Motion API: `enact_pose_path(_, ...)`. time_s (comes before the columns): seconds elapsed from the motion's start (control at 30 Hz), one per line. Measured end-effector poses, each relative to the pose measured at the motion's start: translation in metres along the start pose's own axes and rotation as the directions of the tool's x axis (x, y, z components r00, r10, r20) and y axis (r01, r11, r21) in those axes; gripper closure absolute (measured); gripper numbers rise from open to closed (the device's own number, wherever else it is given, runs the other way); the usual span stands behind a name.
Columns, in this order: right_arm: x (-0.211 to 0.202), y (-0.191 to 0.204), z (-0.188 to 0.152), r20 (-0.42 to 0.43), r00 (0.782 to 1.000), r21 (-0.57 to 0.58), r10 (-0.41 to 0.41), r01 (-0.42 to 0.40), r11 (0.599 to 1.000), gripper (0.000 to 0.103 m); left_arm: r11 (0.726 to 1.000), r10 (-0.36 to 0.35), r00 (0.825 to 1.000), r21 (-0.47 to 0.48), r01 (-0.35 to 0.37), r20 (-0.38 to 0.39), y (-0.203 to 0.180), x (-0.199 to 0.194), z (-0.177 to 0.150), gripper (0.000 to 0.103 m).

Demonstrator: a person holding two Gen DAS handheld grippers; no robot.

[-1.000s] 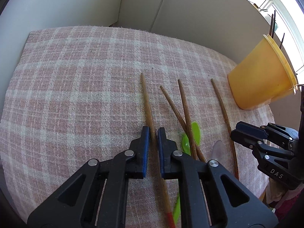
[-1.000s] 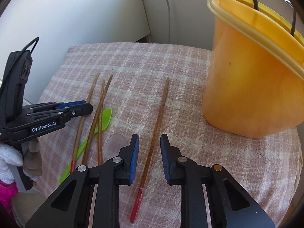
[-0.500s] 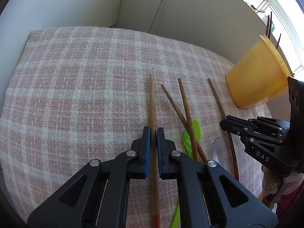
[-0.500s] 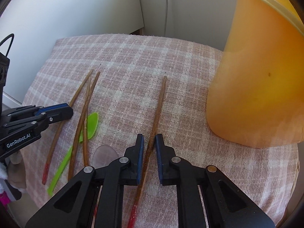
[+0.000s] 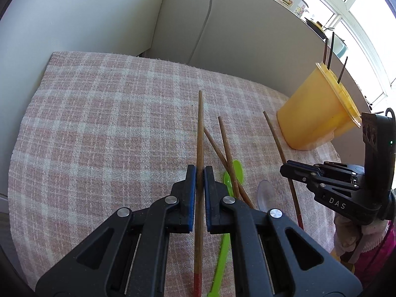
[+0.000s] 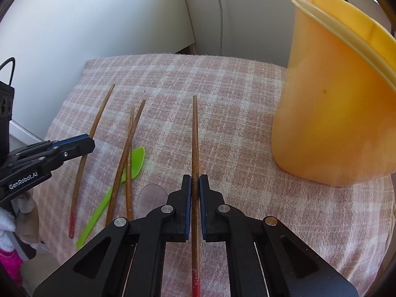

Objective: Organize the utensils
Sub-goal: 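Grasp a wooden chopstick with the left tool while the right tool grasps another, then lift both held chopsticks and carry them over the yellow container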

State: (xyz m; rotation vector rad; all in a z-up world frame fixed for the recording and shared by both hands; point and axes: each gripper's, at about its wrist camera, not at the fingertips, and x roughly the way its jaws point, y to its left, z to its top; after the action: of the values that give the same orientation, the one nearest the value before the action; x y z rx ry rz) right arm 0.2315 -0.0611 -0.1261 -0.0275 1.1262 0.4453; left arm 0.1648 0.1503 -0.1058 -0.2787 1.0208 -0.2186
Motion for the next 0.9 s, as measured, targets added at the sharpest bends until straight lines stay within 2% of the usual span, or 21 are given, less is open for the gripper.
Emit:
enact_pose_path(0.27, -0.037, -0.008, -0.008, 0.077, 0.995, 0.004, 0.058, -0.058, 0.998, 0.098, 0.998, -0.025, 0.997, 0.051, 0.021, 0.080, -0.014, -0.043, 0.000, 0.099)
enact_pose_path(0.47, -0.064, -0.010, -0.015, 0.136, 0.988, -0.002, 0.078, -0.078, 0.997, 0.098, 0.995, -0.054, 0.991, 0.090, 0.043, 0.126, -0.039, -0.065, -0.004, 0.099)
enact_pose_path(0.9, -0.107, -0.012, -0.030, 0.237, 0.966, -0.015, 0.101, -0.101, 0.995, 0.098, 0.984, -0.111, 0.975, 0.156, 0.081, 0.194, -0.080, -0.088, -0.007, 0.099)
